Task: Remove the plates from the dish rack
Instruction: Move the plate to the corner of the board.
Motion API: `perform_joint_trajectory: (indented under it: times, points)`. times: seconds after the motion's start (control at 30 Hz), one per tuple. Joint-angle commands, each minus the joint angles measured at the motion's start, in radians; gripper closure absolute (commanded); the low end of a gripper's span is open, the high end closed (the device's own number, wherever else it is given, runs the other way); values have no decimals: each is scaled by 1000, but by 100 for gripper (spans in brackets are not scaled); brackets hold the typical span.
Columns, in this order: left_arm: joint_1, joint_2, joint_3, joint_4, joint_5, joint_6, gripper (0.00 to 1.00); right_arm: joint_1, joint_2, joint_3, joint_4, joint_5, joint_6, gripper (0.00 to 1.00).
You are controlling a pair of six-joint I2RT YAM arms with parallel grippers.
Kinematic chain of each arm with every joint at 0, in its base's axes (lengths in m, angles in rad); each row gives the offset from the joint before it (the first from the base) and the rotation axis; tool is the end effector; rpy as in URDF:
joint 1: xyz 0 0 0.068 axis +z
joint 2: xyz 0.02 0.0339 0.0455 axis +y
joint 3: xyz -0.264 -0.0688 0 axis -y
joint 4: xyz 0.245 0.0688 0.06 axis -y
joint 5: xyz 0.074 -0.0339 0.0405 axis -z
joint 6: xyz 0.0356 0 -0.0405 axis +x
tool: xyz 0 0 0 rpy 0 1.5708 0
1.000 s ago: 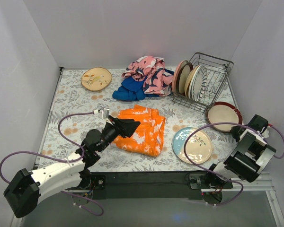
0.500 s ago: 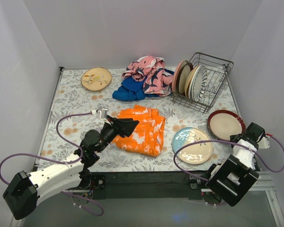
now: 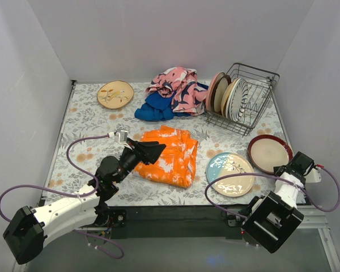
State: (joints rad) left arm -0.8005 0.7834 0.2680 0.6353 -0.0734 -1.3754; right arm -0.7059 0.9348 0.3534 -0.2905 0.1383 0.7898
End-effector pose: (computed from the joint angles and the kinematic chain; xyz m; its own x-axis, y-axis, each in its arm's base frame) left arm 0.1303 -0.1305 0.2444 -0.6362 -0.7492 -0.1842 0.2108 0.0608 -0.9756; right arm 0.1271 -0.1148 0.1578 0.0941 0.8441 -0.5279 0.9136 0.1374 0.3826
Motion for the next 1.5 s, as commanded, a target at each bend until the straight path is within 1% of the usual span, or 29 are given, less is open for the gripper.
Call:
perform_joint_trajectory:
  times: [0.0, 0.3, 0.37, 0.4, 0.43, 0.47, 0.57, 0.67, 0.7, 0.8, 0.87, 1.0, 1.13, 1.23, 1.3, 1.33, 1.43, 1.47]
  points:
    - [-2, -16, -9, -8, -22, 15, 43, -14, 68, 18, -16, 35, -40, 64]
    - [-2, 1, -4, -5, -23, 16, 43, -18, 170, 44, 14, 35, -29, 66]
    - [-2, -1, -6, -6, -26, 19, 43, -18, 180, 42, 14, 34, -23, 71]
    - [-2, -1, -6, -8, -28, 19, 43, -18, 190, 42, 14, 30, -23, 75]
    - [-2, -1, -4, -9, -29, 19, 43, -18, 193, 41, 14, 29, -24, 94]
    - [0, -1, -4, -9, -31, 21, 43, -17, 196, 35, 11, 27, -27, 99]
    - [-2, -3, -7, -8, -32, 22, 42, -18, 174, 19, 11, 11, -38, 99]
    - [-2, 0, -4, -13, -35, 22, 43, -20, 110, 10, 8, -31, -55, 99]
    - [-2, 1, -4, -13, -34, 22, 43, -20, 63, 6, -2, -29, -51, 99]
    - [-2, -4, -7, -11, -32, 21, 43, -20, -43, -13, -68, 24, -31, 99]
    - [-2, -6, -7, -9, -34, 21, 43, -20, -77, -30, -108, 65, -24, 99]
    - [-2, -10, -7, -14, -32, 21, 43, -23, -74, -56, -131, 119, -18, 99]
    - [-2, -10, -10, -20, -55, 24, 43, -24, -77, -68, -134, 95, -17, 99]
    - [-2, -7, -7, -19, -51, 24, 43, -24, -83, -54, -118, 66, -47, 99]
    - [-2, -9, -6, -19, -46, 24, 43, -24, -86, -2, -139, 37, -86, 84]
    - [-2, -10, -6, -19, -45, 24, 43, -23, -96, 21, -162, 37, -96, 72]
    - [-2, -15, -9, -13, -43, 24, 43, -23, -154, 79, -196, 47, -144, 58]
    - [-2, -13, -7, -13, -43, 25, 43, -23, -169, 87, -197, 31, -159, 57]
